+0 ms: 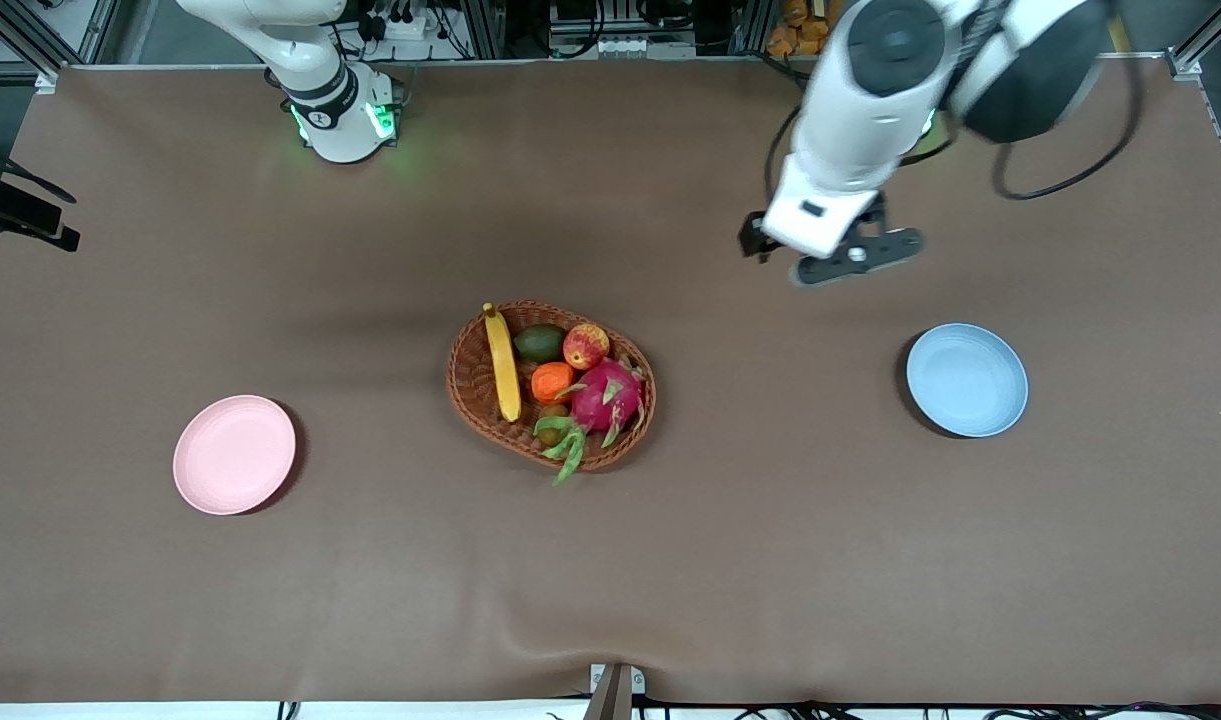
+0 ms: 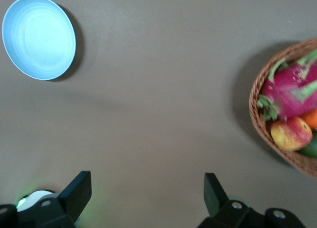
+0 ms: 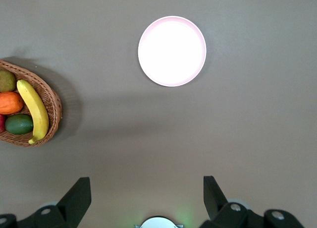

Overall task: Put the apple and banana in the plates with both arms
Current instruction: 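Move the left gripper over the fruit basket toward the red apple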

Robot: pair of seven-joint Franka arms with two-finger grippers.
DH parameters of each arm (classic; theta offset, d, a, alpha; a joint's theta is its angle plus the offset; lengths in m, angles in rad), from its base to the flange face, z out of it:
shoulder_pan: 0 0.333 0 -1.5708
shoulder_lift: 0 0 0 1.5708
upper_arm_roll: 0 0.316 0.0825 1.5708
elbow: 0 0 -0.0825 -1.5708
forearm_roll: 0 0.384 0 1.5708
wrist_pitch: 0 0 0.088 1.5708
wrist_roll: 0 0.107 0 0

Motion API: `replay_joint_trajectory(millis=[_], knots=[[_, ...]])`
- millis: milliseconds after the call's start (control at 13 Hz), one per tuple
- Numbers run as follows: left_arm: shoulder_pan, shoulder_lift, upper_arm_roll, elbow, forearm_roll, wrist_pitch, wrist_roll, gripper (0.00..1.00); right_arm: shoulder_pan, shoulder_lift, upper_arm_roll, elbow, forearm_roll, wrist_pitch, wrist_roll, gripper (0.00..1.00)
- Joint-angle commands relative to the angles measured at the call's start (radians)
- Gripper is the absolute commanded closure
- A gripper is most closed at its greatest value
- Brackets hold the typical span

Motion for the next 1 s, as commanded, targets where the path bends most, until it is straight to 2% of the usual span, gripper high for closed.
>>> replay_joint_trajectory(millis=[0,232,463,695,926], knots=[[-0.105,0.114,0.001,0.022,0.125,0.059,-0.195,0.00,-0.004,-0.001,0.004,0.014,-0.007,-0.014,-0.013,0.00],[-0.173,0.214,0.002,0.050,0.147,0.145,-0.330,0.00,-0.004,-0.001,0.004,0.014,-0.007,-0.014,-0.013,0.00],[-0.214,0.340,0.006,0.142,0.147,0.163,-0.491,0.00,-0.004,-0.001,0.004,0.014,-0.006,-0.014,-0.013,0.00],[-0.273,0.431,0.010,0.151,0.156,0.329,-0.672,0.00,-0.004,0.001,0.004,0.014,-0.007,-0.014,-0.013,0.00],[-0.300,0.512,0.013,0.157,0.157,0.488,-0.752,0.00,-0.006,0.001,0.004,0.014,-0.007,-0.014,-0.013,0.00]])
